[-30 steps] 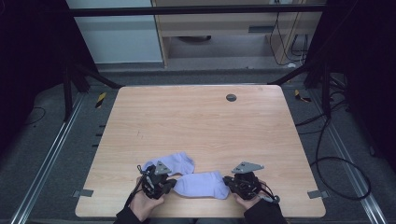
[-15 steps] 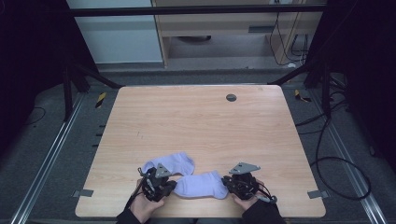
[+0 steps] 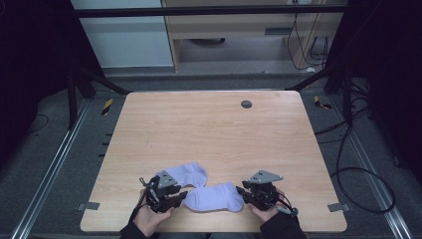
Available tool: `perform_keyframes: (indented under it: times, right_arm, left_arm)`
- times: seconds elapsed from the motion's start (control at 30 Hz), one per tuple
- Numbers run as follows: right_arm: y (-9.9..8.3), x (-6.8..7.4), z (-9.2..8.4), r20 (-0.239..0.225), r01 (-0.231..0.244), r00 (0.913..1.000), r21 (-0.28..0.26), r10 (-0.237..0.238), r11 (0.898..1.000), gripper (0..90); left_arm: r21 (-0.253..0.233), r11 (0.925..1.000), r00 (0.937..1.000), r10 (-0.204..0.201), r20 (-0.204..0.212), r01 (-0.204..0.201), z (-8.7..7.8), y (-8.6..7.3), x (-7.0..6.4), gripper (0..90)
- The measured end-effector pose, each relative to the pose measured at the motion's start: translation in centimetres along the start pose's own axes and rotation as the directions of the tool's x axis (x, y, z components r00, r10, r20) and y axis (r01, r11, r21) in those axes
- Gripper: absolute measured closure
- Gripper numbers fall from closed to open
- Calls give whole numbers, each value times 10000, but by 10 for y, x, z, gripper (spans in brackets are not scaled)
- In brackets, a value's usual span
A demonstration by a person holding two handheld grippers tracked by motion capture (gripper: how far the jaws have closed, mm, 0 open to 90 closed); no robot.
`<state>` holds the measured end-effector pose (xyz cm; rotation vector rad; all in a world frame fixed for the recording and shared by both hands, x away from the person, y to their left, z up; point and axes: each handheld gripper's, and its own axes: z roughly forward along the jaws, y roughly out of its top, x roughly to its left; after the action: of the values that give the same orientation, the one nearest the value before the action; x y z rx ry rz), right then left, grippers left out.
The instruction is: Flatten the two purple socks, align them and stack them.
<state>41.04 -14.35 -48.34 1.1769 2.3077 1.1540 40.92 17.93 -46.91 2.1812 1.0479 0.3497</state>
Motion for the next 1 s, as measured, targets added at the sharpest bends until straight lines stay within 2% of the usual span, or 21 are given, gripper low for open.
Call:
perform_keyframes:
  times: [0.17, 0.27, 0.47, 0.53, 0.67, 0.77, 1.0]
  right_arm:
    - [6, -8, -2, 96, -169, 9998, -426, 173, 9989, 596]
    - [11, -12, -1, 254, -182, 9995, -470, 195, 9987, 567]
    - [25, -16, 3, 265, -272, 9992, -711, 291, 9971, 540]
    - [32, -15, 6, 187, -340, 9992, -650, 353, 9973, 532]
    - [48, -10, 15, -1, -459, 9989, -590, 460, 9972, 527]
    - [60, -1, 27, -123, -376, 9992, -401, 372, 9985, 539]
    - [78, 22, 61, -371, -230, 9990, 100, 233, 9997, 569]
  left_arm:
    - [-551, 9981, 9989, -288, -371, 267, -7, 2, 13, 584]
    - [-742, 9957, 9964, -604, -599, 559, -10, 3, 23, 555]
    - [-960, 9894, 9862, -1197, -1144, 1090, -16, 2, 48, 519]
    - [-938, 9900, 9838, -1179, -1353, 1058, -18, 1, 54, 510]
    - [-1006, 9888, 9759, -1267, -1774, 1101, -18, -1, 65, 500]
    - [-947, 9874, 9687, -1440, -2024, 1270, -18, -4, 73, 505]
    - [-566, 9866, 9603, -1618, -2272, 1528, -12, -9, 86, 541]
